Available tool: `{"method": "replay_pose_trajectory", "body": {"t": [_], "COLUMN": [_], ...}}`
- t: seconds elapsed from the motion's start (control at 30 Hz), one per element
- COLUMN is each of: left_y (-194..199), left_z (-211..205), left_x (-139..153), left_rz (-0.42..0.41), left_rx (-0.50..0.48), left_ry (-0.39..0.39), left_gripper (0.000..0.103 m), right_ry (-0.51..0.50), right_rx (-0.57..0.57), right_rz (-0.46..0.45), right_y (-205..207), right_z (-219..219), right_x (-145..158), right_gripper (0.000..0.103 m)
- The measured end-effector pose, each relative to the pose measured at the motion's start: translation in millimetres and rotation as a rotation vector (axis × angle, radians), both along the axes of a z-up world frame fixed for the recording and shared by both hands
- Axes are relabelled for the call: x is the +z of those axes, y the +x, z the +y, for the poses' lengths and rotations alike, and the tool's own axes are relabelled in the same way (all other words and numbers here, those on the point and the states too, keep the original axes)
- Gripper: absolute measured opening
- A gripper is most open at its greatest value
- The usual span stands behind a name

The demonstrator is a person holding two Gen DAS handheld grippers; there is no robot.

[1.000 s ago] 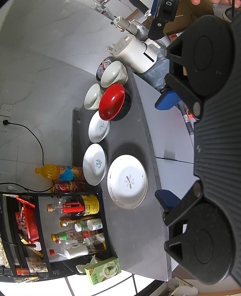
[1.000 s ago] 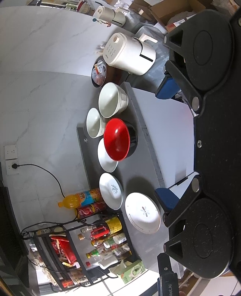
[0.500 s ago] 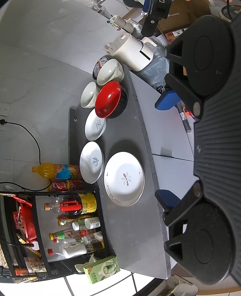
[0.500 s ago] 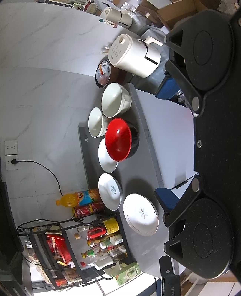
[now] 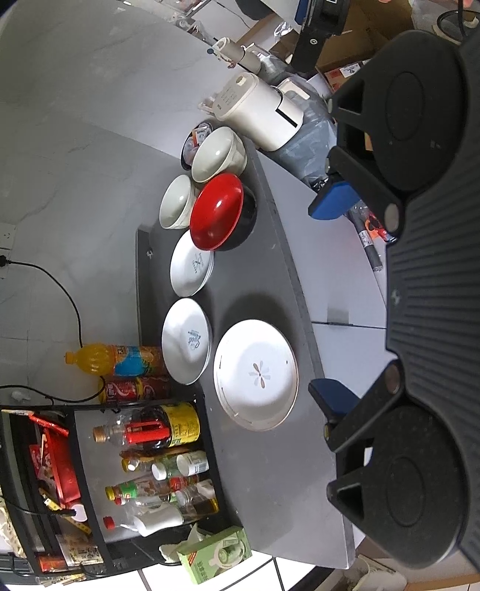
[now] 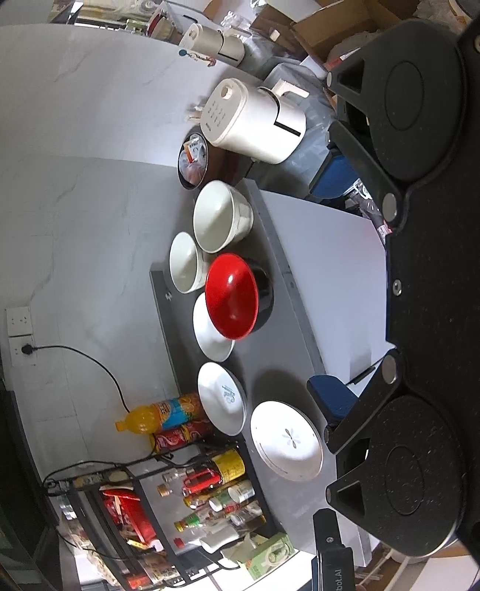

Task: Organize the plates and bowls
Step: 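Move both tools toward the bowls on the counter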

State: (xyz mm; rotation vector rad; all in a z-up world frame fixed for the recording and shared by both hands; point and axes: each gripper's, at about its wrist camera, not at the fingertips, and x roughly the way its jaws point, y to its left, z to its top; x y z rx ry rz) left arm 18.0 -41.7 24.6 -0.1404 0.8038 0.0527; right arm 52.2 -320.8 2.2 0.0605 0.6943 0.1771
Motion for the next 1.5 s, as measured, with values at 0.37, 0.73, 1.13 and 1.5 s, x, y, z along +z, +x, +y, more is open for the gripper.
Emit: {"method": "replay_pose_trajectory", "body": {"t": [0.37,0.73,1.13,1.5], "left_y": [10,38,105,165], "left_z": [-2,0,4,1], "left_x": [-3,-8,-14,-20], "left_rz": [0.012,0.021,0.027,0.046], "left_rx": [-0.010,-0.026,-0.070,-0.135], "left_ry": [-0.007,-0.022,-0.039,-0.054], "left_gripper": [0.092,0.092,0.092,0.092], "right_ry": [0.016,0.038,0.074,0.095], "right_rx": [-0.007,-0.013,-0.048,-0.104], "right_rz": [0.004,0.013,0.032,0.042], "right_y": [3,26,78,125], "right_z": [-7,-7,-6,-2], "right_x": [-5,-10,-22,-28], "right_gripper": [0.103,0.103,0.103,0.103]}}
